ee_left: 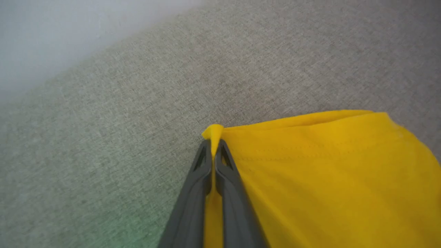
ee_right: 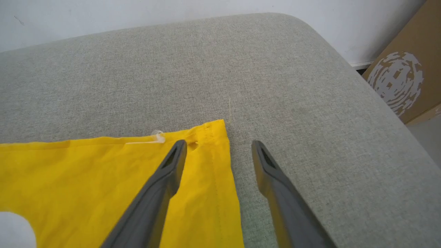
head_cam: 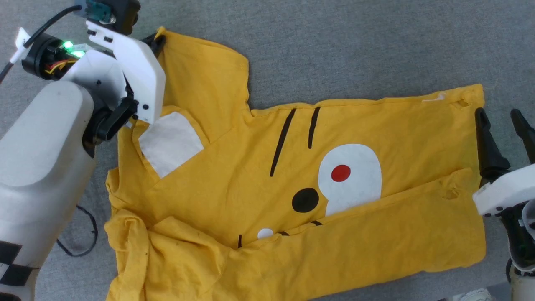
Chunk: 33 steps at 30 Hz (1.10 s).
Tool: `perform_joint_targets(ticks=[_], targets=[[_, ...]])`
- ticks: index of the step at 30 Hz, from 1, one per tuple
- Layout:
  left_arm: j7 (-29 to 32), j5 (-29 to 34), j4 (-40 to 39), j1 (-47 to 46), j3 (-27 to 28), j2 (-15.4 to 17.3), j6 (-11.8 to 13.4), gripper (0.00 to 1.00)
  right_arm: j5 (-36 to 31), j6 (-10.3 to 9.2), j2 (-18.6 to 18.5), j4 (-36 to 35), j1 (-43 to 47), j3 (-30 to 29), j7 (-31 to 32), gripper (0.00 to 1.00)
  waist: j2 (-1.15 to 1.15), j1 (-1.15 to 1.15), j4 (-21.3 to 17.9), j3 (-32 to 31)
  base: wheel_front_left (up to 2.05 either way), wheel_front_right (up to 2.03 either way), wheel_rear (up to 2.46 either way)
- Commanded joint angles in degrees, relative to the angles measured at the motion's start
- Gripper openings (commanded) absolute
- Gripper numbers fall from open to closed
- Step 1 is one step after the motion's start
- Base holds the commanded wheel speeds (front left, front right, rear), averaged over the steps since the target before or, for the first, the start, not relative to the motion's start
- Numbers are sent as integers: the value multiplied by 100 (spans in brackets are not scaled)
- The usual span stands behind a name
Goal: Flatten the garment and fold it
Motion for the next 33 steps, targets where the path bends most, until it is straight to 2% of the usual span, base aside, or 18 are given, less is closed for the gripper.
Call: perform_joint_targets(ticks=[1, 8, 14, 20, 25, 26, 27, 28, 33], targets=[[-45, -21, 107, 54, 2, 15, 81, 0, 36, -11, -82, -42, -144, 13, 51, 100, 0, 0, 40, -44, 0, 0, 0], [-315, -93, 122, 167, 60, -36, 105, 0, 159, -11, -631, -135, -651, 154, 601, 100, 0, 0, 222, -244, 0, 0, 0], [-389, -138, 69, 200, 51, -113, 129, 0, 279, -11, -1105, 401, -1056, 136, 1526, 100, 0, 0, 422, -261, 0, 0, 0], [-416, -155, 30, 209, 36, -156, 162, 0, 381, -11, -1291, 856, -1132, 143, 2061, 100, 0, 0, 552, -185, 0, 0, 0], [-423, -177, 20, 217, 31, -172, 192, 0, 514, -11, -1277, 1150, -1108, 245, 2288, 100, 0, 0, 617, -128, 0, 0, 0], [-422, -181, 19, 218, 30, -170, 197, 0, 559, -11, -1236, 1212, -1106, 234, 2345, 96, 0, 0, 623, -123, 0, 0, 0], [-418, -185, 19, 219, 30, -167, 203, 0, 615, -11, -1187, 1268, -1105, 229, 2424, 40, 0, 0, 627, -120, 0, 0, 0], [-413, -188, 19, 219, 28, -162, 207, 0, 669, -11, -1144, 1310, -1112, 214, 2494, 0, 0, 0, 628, -117, 0, 0, 0], [-489, -204, 5, 216, 59, -155, 236, 0, 621, -11, -1112, 1373, -1207, 103, 2473, 0, 0, 0, 637, -154, 0, 0, 0]])
